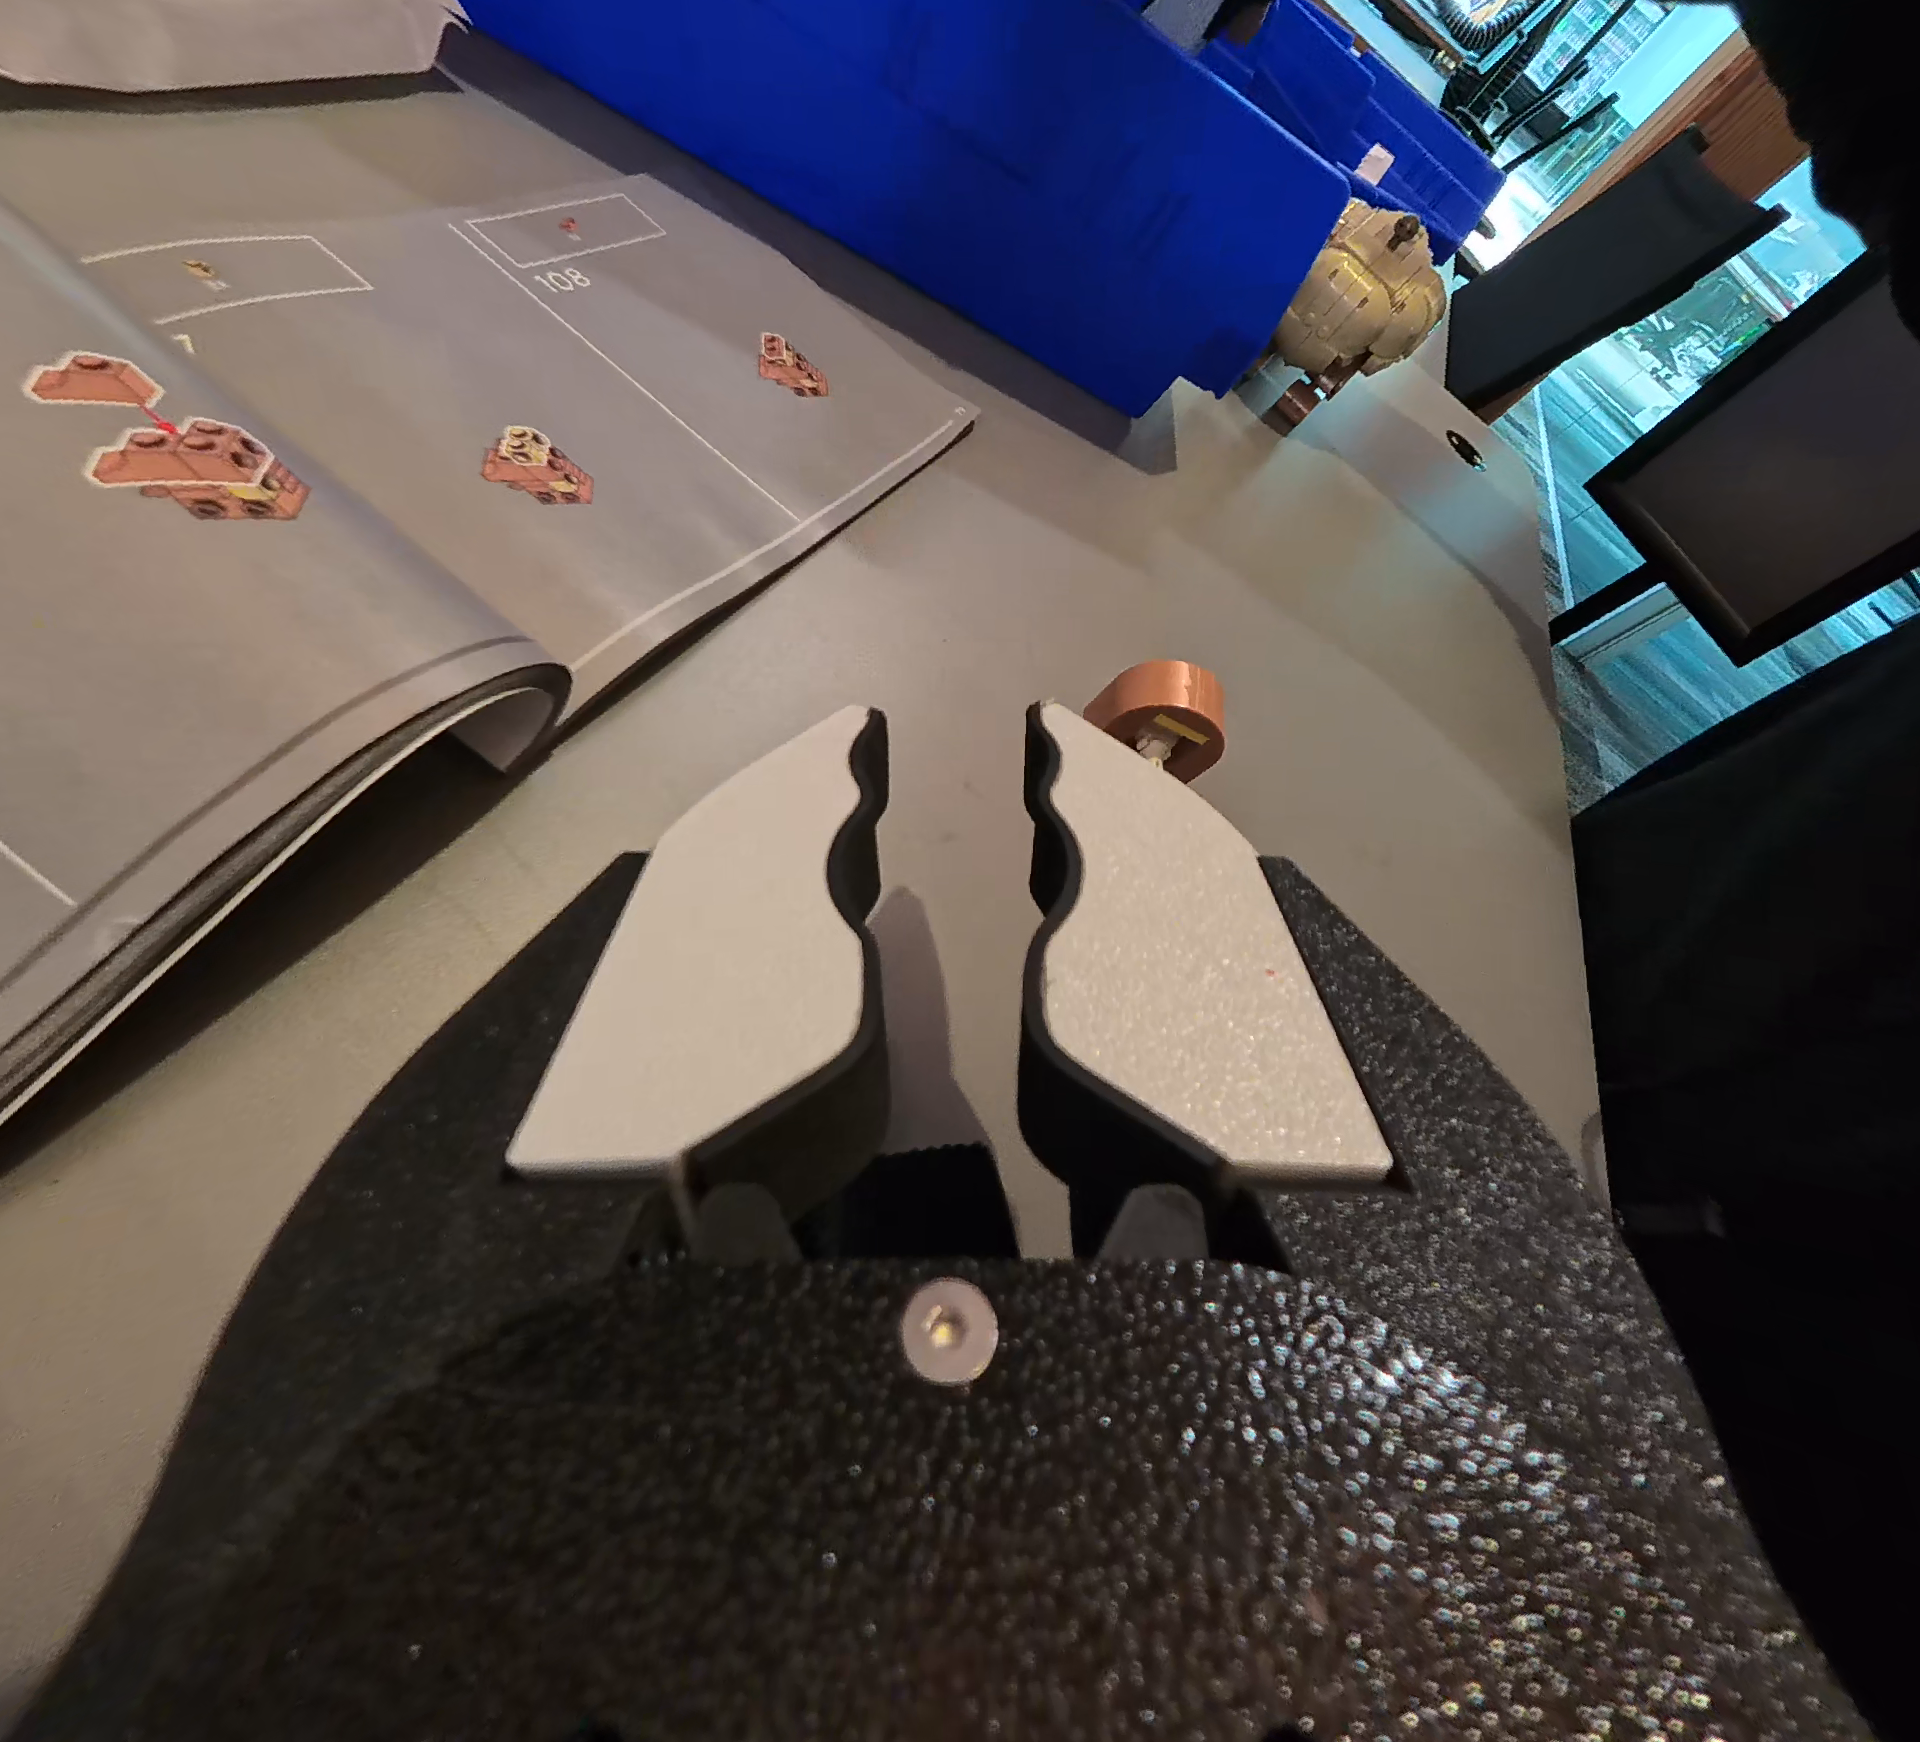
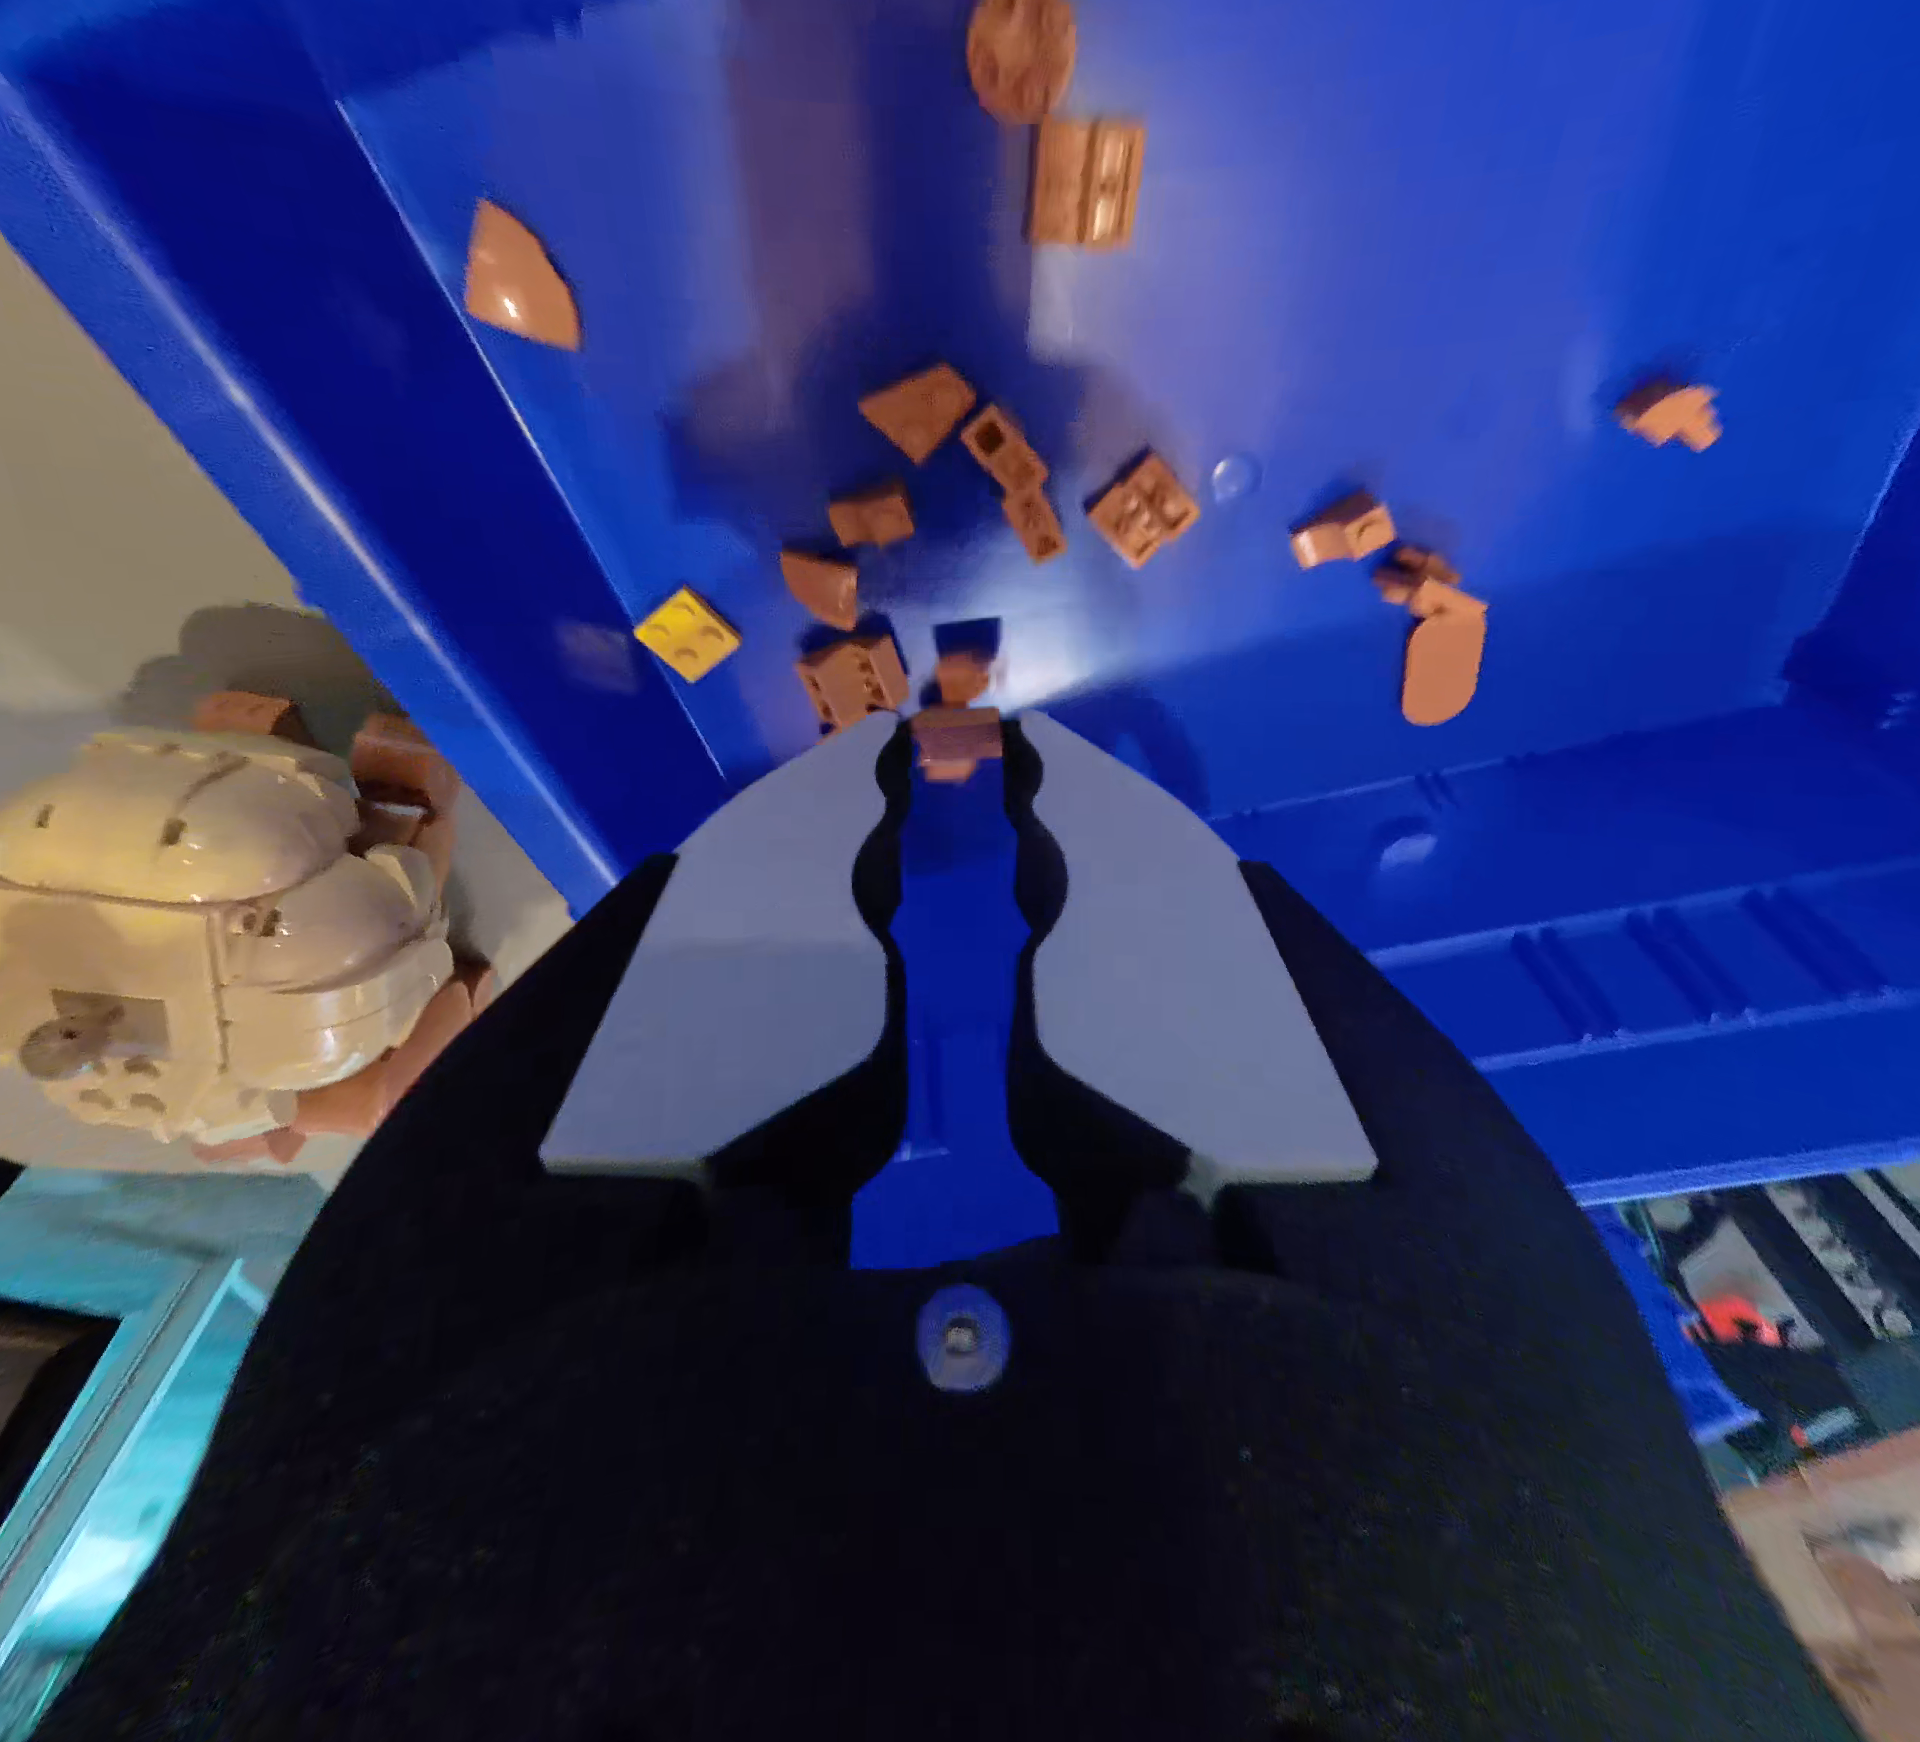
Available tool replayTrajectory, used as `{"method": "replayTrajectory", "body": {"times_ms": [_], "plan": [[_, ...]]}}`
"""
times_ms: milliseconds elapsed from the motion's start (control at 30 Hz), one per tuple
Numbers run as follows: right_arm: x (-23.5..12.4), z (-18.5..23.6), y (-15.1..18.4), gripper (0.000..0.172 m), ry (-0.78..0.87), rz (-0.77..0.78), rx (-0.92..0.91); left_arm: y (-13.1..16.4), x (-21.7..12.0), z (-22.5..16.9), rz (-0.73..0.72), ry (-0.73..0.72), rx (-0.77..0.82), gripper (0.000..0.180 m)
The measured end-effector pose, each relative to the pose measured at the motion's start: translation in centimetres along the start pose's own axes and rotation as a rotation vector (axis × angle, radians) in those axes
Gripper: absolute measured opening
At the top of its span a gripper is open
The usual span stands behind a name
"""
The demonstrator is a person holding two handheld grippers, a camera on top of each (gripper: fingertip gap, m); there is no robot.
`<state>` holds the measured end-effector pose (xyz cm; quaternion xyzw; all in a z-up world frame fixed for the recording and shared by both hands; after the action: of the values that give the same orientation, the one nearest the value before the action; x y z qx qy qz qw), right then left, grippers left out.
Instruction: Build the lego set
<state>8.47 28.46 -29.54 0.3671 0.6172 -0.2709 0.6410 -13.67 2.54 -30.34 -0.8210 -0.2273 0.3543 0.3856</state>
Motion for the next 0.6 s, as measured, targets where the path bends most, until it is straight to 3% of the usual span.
{"method": "replayTrajectory", "body": {"times_ms": [100, 367, 500, 600], "plan": [[-0.4, -0.4, -0.2, 0.017, 0.026, -0.046, -0.006, 0.0, 0.0, 0.0, 0.0, 0.0, 0.0, 0.024], [1.3, -1.7, 0.8, 0.017, 0.08, 0.046, 0.022, 0.1, 0.1, 0.0, 0.005, 0.001, 0.001, 0.024], [2.1, -2.1, 2.4, 0.032, 0.09, 0.173, 0.05, 0.0, 0.0, 0.0, 0.001, 0.004, -0.006, 0.024], [2.4, -0.7, 3.5, 0.031, 0.032, 0.214, 0.019, 0.0, 0.0, 0.1, -0.003, 0.006, -0.011, 0.024]]}}
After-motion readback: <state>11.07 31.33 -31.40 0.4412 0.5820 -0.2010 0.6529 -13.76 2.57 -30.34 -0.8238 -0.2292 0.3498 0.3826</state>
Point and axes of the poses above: each gripper's, where its closed fingertips meet, x out along the fingers, y out of its underside, z = x × y across the jaws, the point moved 2 cm from there along -x, back along the fingers, and after that the axes turned 2 degrees about z, right-handed, at the moved point
